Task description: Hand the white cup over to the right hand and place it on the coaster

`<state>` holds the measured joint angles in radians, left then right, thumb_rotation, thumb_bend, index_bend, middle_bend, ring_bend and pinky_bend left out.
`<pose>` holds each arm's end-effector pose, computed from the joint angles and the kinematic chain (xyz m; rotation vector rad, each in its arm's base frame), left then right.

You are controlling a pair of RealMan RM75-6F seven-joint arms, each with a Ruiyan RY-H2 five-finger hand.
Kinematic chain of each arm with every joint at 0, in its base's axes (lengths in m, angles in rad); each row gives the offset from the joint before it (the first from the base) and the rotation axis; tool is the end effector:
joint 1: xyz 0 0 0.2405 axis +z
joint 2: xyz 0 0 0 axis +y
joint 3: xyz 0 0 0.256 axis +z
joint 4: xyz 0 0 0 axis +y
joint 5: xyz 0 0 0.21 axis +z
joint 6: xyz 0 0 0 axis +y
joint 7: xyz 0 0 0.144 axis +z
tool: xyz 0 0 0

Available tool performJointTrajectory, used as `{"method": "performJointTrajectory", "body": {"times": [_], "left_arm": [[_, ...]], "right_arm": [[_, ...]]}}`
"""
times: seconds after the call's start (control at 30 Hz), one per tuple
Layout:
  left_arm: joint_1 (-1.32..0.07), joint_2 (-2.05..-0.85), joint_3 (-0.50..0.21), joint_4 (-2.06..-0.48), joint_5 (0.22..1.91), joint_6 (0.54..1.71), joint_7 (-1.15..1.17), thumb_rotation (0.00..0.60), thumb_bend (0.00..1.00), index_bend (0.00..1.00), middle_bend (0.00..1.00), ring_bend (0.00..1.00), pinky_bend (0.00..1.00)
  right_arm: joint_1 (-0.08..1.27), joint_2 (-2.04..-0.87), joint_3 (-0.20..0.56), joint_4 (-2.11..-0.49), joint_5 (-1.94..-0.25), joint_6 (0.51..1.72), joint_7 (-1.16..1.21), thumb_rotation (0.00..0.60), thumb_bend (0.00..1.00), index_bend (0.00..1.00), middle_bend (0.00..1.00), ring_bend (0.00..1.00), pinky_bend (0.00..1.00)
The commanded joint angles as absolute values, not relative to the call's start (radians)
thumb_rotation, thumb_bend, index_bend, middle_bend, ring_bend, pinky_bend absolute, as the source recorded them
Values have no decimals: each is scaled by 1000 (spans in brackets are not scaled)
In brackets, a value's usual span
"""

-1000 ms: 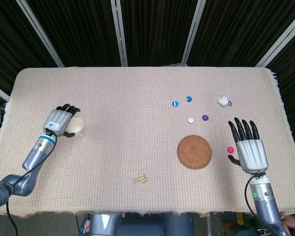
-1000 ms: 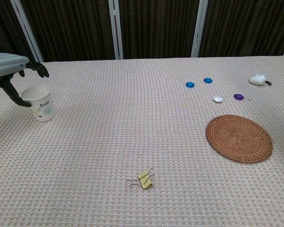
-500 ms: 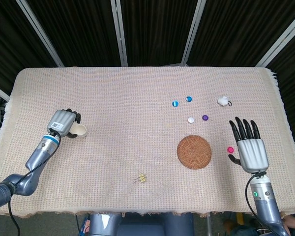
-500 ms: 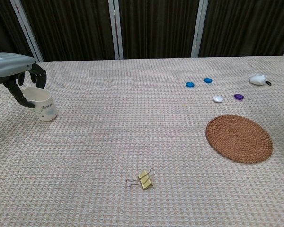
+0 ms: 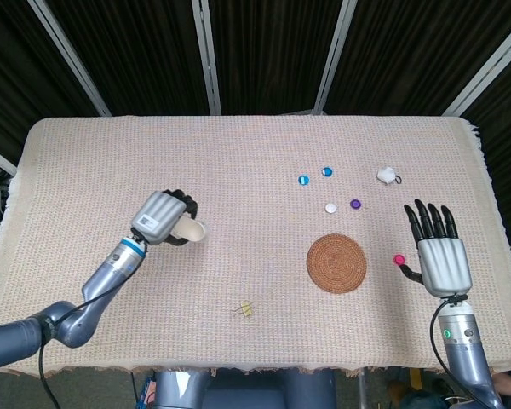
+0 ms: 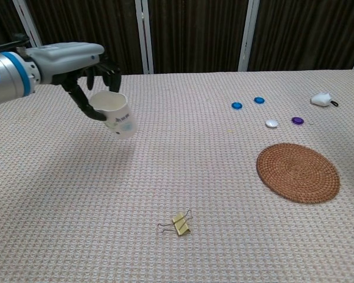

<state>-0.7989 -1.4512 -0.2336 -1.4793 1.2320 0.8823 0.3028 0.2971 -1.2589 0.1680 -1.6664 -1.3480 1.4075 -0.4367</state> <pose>-0.1215 0.3696 0.0161 -1.9612 -0.7638 -0.9753 -0.2509 -0.2609 0.1230 1.4431 -0.6615 0.8351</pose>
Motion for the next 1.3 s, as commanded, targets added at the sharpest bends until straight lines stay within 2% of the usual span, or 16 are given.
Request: {"method": "performJointTrajectory", "body": {"times": [0.03,0.27,0.37,0.43,0.47,0.53,0.57,0.63,0.77,0.9,1.03,1.3], "left_arm": [[-856,-1527,-249,-1487,1182,851,369,600,65,501,437,332,450],[-921,-1630,-244,-1432,1094,827,466,600,63,493,435,329,447],[-932,-1653,-235,-1416,1086,830,476,600,38,427,380,294,415],[-935,-1660,-230,-1411,1082,831,477,600,9,258,225,191,304],[-936,-1662,-226,-1411,1081,832,480,600,0,138,119,108,214],[-936,-1659,-221,-1419,1073,831,481,600,0,16,9,10,84],[-935,-1652,-220,-1432,1069,833,481,600,0,2,0,0,53],[-929,-1634,-220,-1458,1076,855,486,600,0,0,0,0,6],[-890,-1573,-222,-1532,1113,949,493,600,0,0,0,0,0],[-801,-1488,-219,-1631,1160,1140,538,600,0,0,0,0,0],[-696,-1390,-212,-1733,1137,1287,568,600,0,0,0,0,0],[-495,-1228,-162,-1795,1142,1441,391,600,0,0,0,0,0]], "right_arm": [[297,-1256,173,-1663,-1340,1406,-431,600,0,0,0,0,0],[297,-1250,183,-1651,-1320,1400,-419,600,0,0,0,0,0],[298,-1250,183,-1647,-1315,1397,-419,600,0,0,0,0,0],[298,-1250,183,-1646,-1314,1396,-420,600,0,0,0,0,0],[298,-1250,183,-1647,-1314,1397,-421,600,0,0,0,0,0],[298,-1251,183,-1648,-1313,1398,-423,600,0,0,0,0,0],[298,-1251,183,-1648,-1312,1398,-423,600,0,0,0,0,0],[298,-1251,183,-1649,-1311,1396,-424,600,0,0,0,0,0],[299,-1250,180,-1652,-1310,1391,-421,600,0,0,0,0,0],[300,-1244,177,-1654,-1314,1383,-407,600,0,0,0,0,0],[302,-1240,170,-1660,-1322,1375,-398,600,0,0,0,0,0],[309,-1237,156,-1666,-1340,1351,-378,600,0,0,0,0,0]]}}
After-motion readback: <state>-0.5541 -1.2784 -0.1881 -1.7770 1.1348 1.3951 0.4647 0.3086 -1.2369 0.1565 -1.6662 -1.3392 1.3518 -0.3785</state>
